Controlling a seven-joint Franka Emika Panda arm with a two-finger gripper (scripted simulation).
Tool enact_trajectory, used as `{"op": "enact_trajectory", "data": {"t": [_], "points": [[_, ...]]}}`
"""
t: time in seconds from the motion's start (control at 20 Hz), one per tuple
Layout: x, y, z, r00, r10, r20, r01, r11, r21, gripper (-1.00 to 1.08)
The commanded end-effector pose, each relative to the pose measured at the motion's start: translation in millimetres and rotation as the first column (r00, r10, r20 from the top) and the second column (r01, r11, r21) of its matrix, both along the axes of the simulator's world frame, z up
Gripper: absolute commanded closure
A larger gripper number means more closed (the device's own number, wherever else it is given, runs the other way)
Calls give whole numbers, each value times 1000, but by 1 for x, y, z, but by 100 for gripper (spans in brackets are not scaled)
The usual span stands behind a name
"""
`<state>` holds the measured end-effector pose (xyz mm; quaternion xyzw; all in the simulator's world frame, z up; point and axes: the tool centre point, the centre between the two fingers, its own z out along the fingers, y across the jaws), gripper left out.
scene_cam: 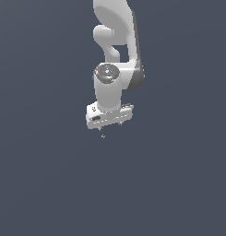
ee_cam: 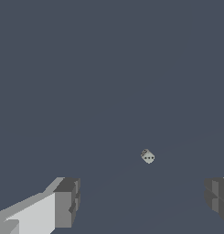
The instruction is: Pick up the object and move it to a goal position.
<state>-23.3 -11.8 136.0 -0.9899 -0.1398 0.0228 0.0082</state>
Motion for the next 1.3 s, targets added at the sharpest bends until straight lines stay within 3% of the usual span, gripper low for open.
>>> {"op": "enact_trajectory", "data": {"t": [0.0,0.25,0.55,0.8,1.25], "points": [[0,-4,-6,998,65,4,-65,998,0,-92],[-2,-12,-19,981,194,11,-194,981,-1,-92],[-4,-21,-34,938,345,19,-345,938,-2,-92],[-6,-27,-46,885,465,26,-465,885,-3,-92],[-10,-37,-66,765,643,39,-644,765,-6,-92]]}}
